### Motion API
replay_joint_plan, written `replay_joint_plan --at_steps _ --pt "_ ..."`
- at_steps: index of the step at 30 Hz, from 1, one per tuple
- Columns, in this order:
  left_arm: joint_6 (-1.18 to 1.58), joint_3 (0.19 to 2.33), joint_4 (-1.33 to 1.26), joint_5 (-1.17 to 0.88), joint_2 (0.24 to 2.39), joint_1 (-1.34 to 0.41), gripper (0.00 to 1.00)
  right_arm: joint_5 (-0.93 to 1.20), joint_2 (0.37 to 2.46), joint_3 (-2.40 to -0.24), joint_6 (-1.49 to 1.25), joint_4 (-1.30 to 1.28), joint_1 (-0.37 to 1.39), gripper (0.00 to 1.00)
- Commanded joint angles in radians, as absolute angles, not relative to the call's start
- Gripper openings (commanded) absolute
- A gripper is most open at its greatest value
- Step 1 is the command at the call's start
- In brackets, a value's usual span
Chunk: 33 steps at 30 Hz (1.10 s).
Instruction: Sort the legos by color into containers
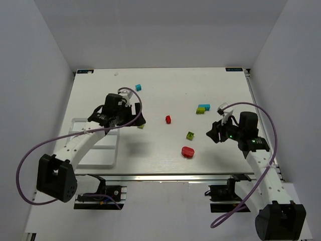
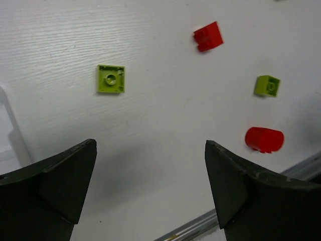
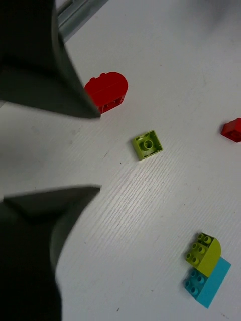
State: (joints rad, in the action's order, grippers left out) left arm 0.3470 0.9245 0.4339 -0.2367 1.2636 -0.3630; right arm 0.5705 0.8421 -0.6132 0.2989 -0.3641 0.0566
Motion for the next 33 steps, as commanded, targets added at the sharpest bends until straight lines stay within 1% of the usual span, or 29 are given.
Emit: replay_joint_plan --at_steps 1,3,4,8,10,13,16,17,19,20,21,23,24,27,31,33 --pt "0.38 1.0 0.538 -0.017 1.362 -0.42 0.98 0.529 0.821 -0.649 0.261 -0.322 0.061 0.73" --pt "0.379 1.046 0.531 0.069 1.431 -0.461 0.98 0.519 0.821 -0.65 0.261 -0.33 0.06 0.89" --pt "0.377 1.069 0.538 0.104 1.51 -0.474 0.98 0.514 0.822 -0.652 0.261 -0.333 0.061 0.89" --pt "0.347 1.173 0.564 0.282 1.693 -0.517 0.98 0.512 0.813 -0.653 0.264 -0.351 0.061 0.89" --pt "0.331 1.219 0.568 0.302 1.761 -0.531 0.98 0.511 0.801 -0.65 0.267 -0.353 0.058 0.89" --pt "0.327 1.253 0.557 0.316 1.796 -0.54 0.95 0.508 0.79 -0.65 0.265 -0.351 0.061 0.89" --pt "0.321 1.285 0.561 0.311 1.839 -0.54 0.85 0.505 0.788 -0.65 0.265 -0.351 0.06 0.89" --pt "0.319 1.293 0.564 0.308 1.85 -0.54 0.74 0.505 0.785 -0.65 0.265 -0.351 0.063 0.89" --pt "0.319 1.302 0.572 0.296 1.879 -0.54 0.62 0.502 0.785 -0.649 0.265 -0.351 0.061 0.89" --pt "0.318 1.304 0.572 0.292 1.885 -0.54 0.58 0.5 0.785 -0.649 0.265 -0.351 0.06 0.89" --pt "0.319 1.301 0.568 0.288 1.891 -0.54 0.47 0.499 0.785 -0.649 0.265 -0.351 0.061 0.88" --pt "0.321 1.292 0.56 0.272 1.893 -0.54 0.42 0.497 0.785 -0.647 0.264 -0.35 0.06 0.88" --pt "0.324 1.29 0.56 0.268 1.888 -0.54 0.38 0.495 0.785 -0.647 0.262 -0.348 0.061 0.88" --pt "0.33 1.278 0.549 0.256 1.865 -0.531 0.34 0.495 0.785 -0.644 0.264 -0.348 0.061 0.87" --pt "0.336 1.255 0.534 0.242 1.769 -0.508 0.25 0.495 0.785 -0.643 0.267 -0.348 0.061 0.85" --pt "0.342 1.244 0.516 0.271 1.666 -0.508 0.21 0.497 0.784 -0.64 0.27 -0.348 0.058 0.84"
